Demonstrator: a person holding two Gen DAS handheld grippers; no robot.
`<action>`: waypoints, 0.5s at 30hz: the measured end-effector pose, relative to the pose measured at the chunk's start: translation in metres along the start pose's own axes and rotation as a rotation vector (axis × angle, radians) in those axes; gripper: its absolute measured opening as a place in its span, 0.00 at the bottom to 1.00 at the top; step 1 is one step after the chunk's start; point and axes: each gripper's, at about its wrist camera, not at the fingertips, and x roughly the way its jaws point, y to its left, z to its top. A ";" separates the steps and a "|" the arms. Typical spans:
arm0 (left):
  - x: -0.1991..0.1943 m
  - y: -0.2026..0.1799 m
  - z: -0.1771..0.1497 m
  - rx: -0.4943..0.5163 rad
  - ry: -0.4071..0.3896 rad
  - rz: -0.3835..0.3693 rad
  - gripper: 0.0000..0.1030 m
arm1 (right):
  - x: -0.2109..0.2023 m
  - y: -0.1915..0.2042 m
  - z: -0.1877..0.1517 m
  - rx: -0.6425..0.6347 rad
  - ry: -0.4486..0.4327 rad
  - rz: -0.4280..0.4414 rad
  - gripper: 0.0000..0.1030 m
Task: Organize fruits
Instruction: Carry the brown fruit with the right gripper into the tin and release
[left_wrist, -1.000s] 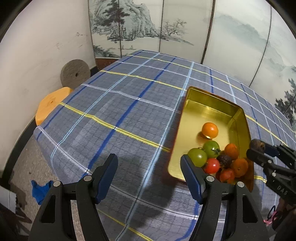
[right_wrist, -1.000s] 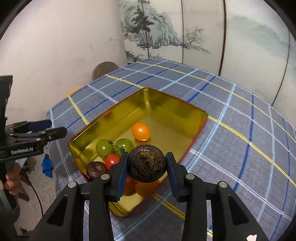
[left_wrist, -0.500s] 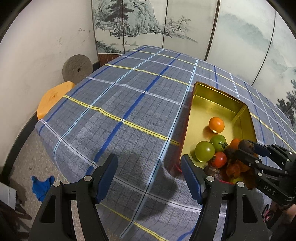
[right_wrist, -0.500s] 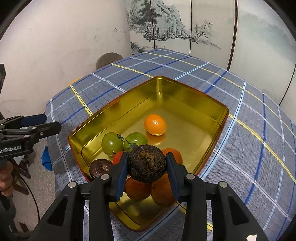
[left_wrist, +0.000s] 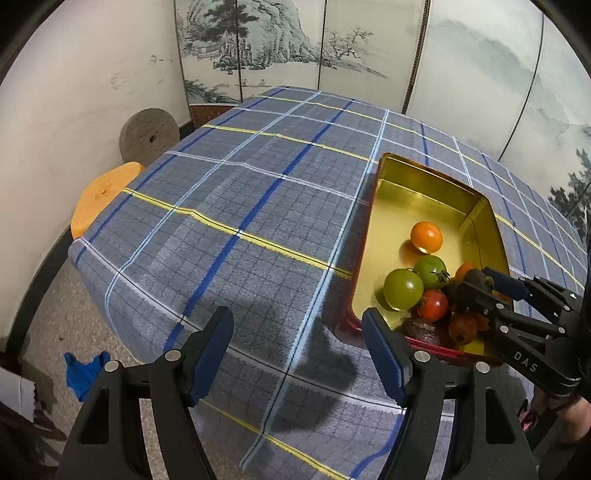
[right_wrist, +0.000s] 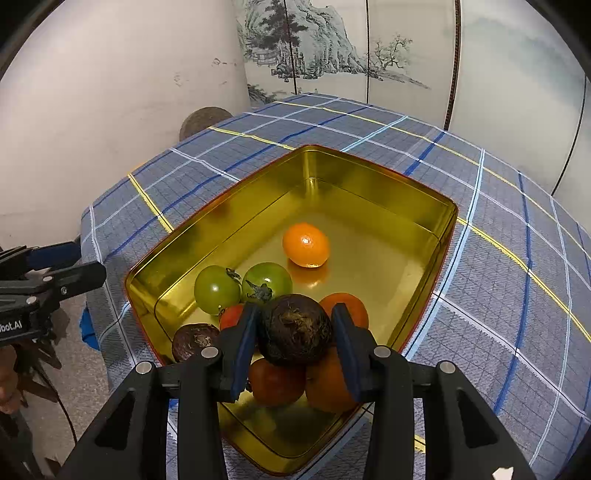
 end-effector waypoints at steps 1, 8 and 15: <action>0.000 -0.002 0.000 0.003 0.003 -0.002 0.70 | 0.000 0.000 0.000 0.000 0.001 -0.001 0.40; -0.005 -0.011 0.002 0.033 0.004 -0.001 0.70 | -0.011 -0.002 0.001 0.016 -0.020 -0.003 0.55; -0.015 -0.025 0.003 0.075 -0.011 0.000 0.70 | -0.041 0.001 0.003 0.039 -0.060 -0.001 0.87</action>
